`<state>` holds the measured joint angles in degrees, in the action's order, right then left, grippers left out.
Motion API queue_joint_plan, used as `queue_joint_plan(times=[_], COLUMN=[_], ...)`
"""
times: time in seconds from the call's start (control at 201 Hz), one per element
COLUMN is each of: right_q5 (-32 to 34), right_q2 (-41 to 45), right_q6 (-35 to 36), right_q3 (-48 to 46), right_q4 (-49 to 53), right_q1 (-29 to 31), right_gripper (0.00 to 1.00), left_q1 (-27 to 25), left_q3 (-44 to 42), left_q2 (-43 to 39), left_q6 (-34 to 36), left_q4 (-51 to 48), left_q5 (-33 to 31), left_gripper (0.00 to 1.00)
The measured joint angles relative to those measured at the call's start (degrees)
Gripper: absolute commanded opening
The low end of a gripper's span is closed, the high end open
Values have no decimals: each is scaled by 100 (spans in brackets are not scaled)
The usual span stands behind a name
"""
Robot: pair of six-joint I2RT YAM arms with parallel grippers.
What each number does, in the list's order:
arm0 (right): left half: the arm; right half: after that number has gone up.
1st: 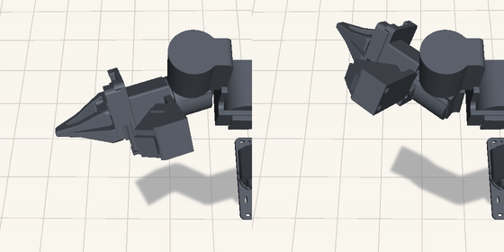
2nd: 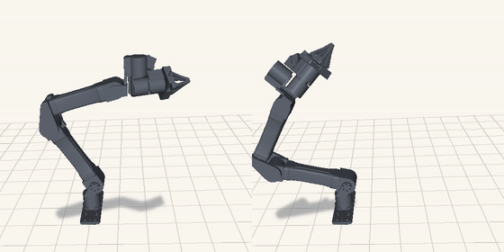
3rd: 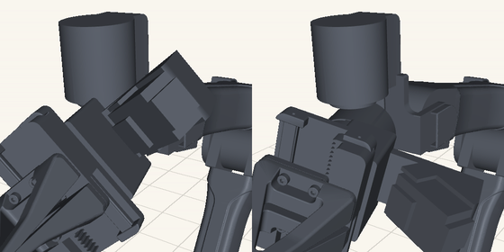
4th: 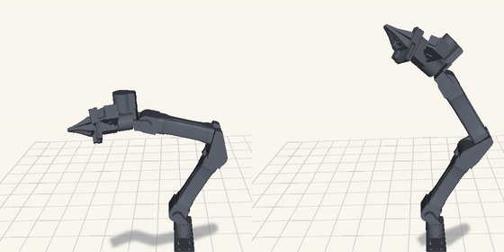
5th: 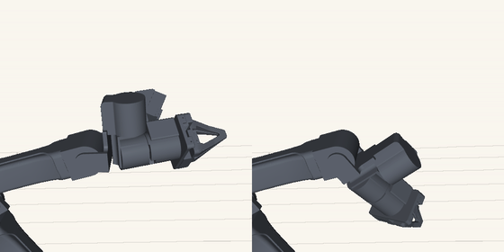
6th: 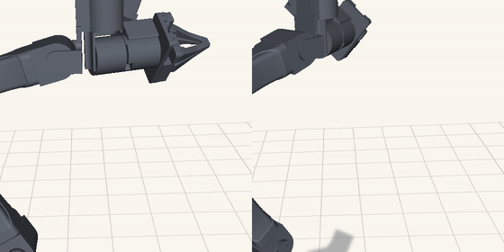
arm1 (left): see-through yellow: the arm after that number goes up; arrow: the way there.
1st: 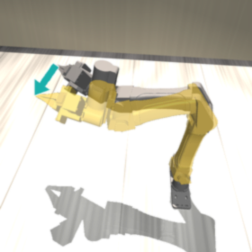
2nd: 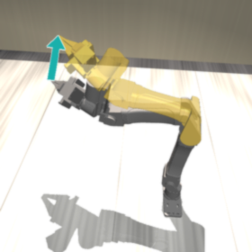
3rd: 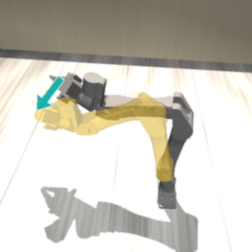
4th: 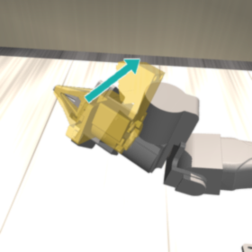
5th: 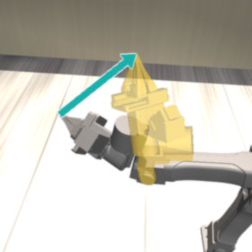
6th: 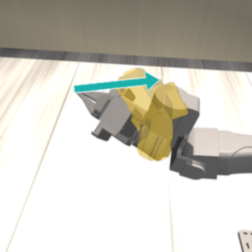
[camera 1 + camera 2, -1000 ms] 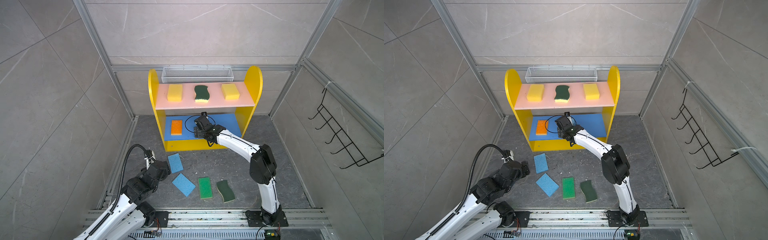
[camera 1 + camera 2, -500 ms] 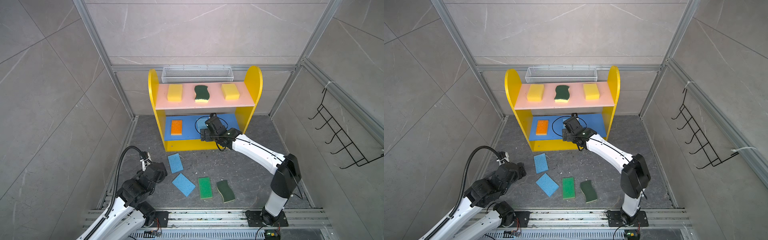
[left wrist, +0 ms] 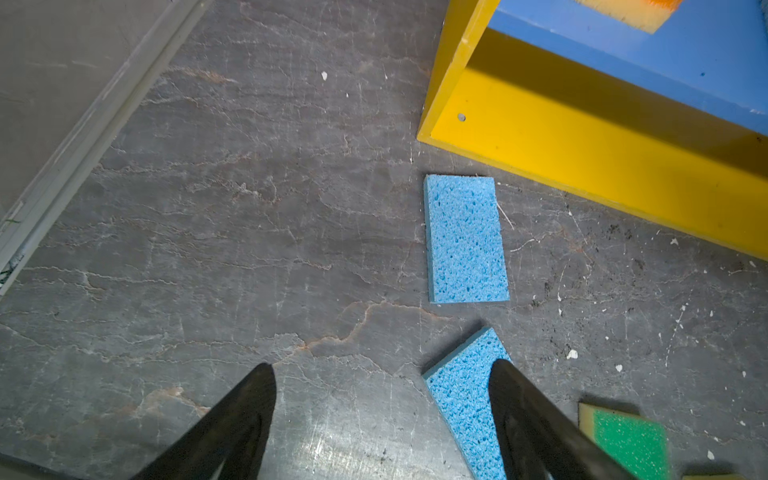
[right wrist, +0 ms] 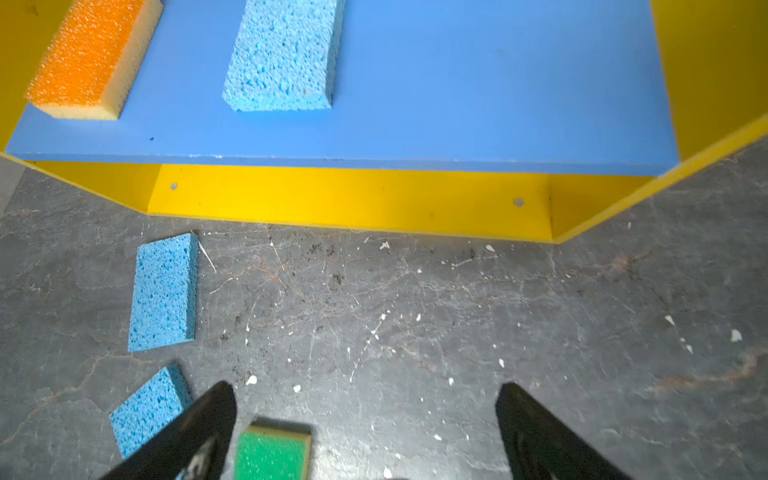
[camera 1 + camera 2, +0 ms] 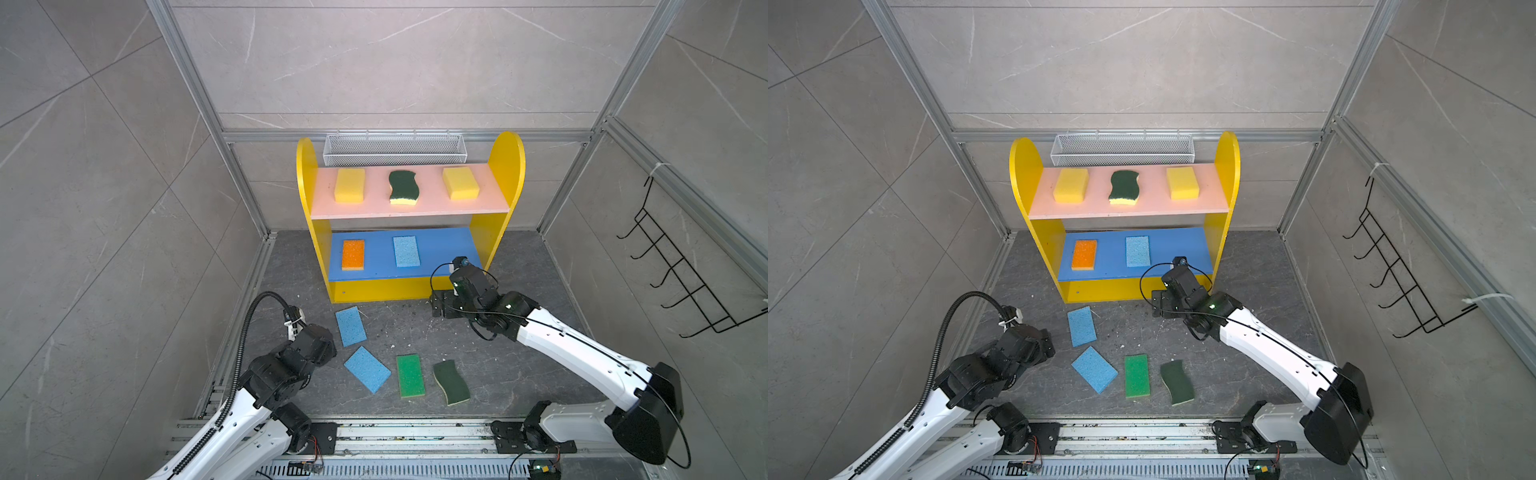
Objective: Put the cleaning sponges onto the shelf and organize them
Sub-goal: 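Withdraw the right gripper while the left gripper reaches to the green sponge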
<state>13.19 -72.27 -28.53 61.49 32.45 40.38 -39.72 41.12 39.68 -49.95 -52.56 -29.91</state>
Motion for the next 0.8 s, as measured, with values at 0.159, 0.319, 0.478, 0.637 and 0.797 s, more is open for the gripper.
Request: queue_joint_plan(times=[0.159,0.319,0.478,0.637,0.797], right_q5=[-389,-452,-780,-1491,-1836], right_q2=[570,883,1294,1088,789], right_q6=[-184,-192,-170,-251,-393], right_q3=[-887,-1268,-1502,-1709,-1749], right_q4=[94,435,463,463,459], right_q1=[-713,-1027,-1775,-2739,-2986], right_gripper=[100,100,100,100,99], left_q1=[-564,-1320,-2238,-2933,-3429], left_q3=[0,190,841,1185,1222], left_q2=[415,1331,2490,3287,3866], left_q6=[-229,-568,-1174,-1738,-2107], left_q4=[188,343,459,903,1423], left_q5=[52,24,-85,-109,-90], left_gripper=[83,83,85,86,89])
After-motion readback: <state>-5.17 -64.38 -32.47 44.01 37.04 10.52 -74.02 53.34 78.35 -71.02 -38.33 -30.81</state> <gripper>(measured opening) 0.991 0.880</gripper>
